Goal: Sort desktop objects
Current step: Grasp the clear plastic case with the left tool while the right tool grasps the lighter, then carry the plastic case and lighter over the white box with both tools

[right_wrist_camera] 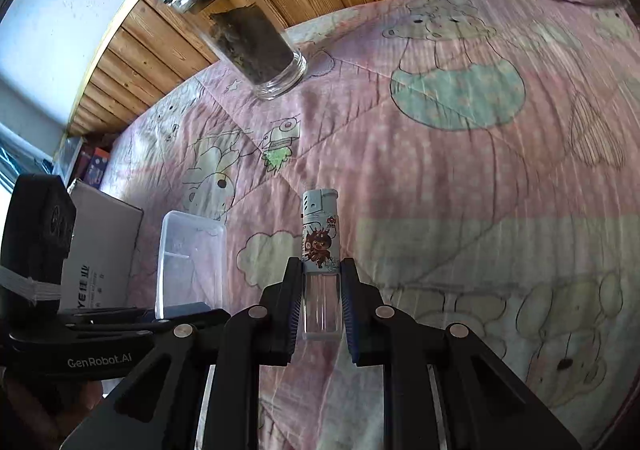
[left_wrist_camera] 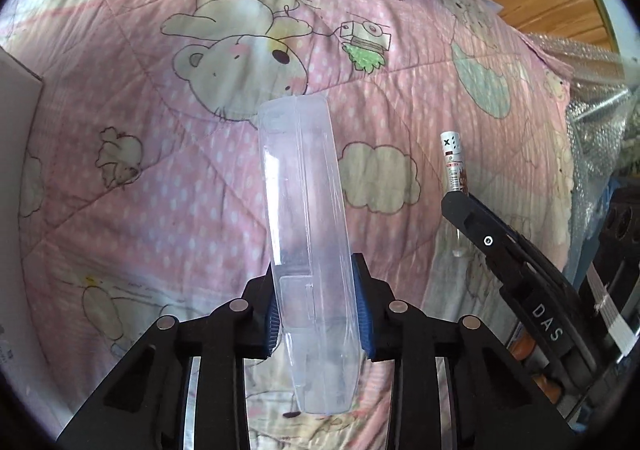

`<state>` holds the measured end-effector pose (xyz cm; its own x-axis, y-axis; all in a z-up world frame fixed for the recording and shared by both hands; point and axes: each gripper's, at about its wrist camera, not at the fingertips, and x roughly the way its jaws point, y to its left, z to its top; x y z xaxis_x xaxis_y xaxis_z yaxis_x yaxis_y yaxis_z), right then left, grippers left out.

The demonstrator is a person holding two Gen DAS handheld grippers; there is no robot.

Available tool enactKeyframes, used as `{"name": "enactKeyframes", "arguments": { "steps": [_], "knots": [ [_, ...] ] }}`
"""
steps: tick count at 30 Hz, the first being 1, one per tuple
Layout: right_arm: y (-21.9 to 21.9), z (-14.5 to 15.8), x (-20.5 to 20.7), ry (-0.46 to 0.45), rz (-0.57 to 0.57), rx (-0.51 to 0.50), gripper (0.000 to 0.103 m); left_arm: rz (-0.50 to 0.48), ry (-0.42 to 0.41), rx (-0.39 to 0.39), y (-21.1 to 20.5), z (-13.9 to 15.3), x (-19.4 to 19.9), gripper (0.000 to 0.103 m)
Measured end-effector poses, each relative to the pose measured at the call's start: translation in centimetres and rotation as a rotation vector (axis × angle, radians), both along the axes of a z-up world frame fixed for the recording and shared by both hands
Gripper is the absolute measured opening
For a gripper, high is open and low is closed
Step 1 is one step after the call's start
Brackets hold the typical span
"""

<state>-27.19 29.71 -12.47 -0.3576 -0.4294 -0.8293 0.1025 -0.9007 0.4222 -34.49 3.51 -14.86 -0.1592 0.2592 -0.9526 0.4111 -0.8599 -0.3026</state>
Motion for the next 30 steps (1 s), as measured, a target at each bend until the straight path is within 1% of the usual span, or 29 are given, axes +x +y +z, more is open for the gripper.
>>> {"name": "enactKeyframes", "arguments": {
  "steps": [3,9,10,17,20,24,30],
  "knots": [
    [-0.8,0.3,1.0,-0.002,-0.001,-0.005,0.020,-0.022,0.016,-0.022,-0.2,1.2,1.2,0.032],
    [-3.0,1.6,3.5,0.009,0.040,0.001,0.020,-0.035,0.052,-0.045,-2.9,3.2,4.5,0.032],
    [-3.4,1.9,3.9,0.009,0.045,0.001,0.020,-0.037,0.058,-0.052,-2.9,3.4,4.5,0.032],
    [-5.8,3.1,6.9,0.006,0.087,0.005,0.020,-0.053,0.128,-0.125,-4.3,6.2,7.5,0.032],
    [-7.0,3.3,8.1,-0.002,0.114,0.016,0.020,-0.047,0.153,-0.147,-5.2,7.3,9.2,0.032],
    [-8.6,3.9,9.6,-0.006,0.149,0.029,0.020,-0.028,0.173,-0.160,-6.1,8.4,10.3,0.032],
    [-11.0,5.8,10.9,0.017,0.197,0.039,0.020,-0.006,0.211,-0.185,-7.4,10.3,12.1,0.032]
  ]
}}
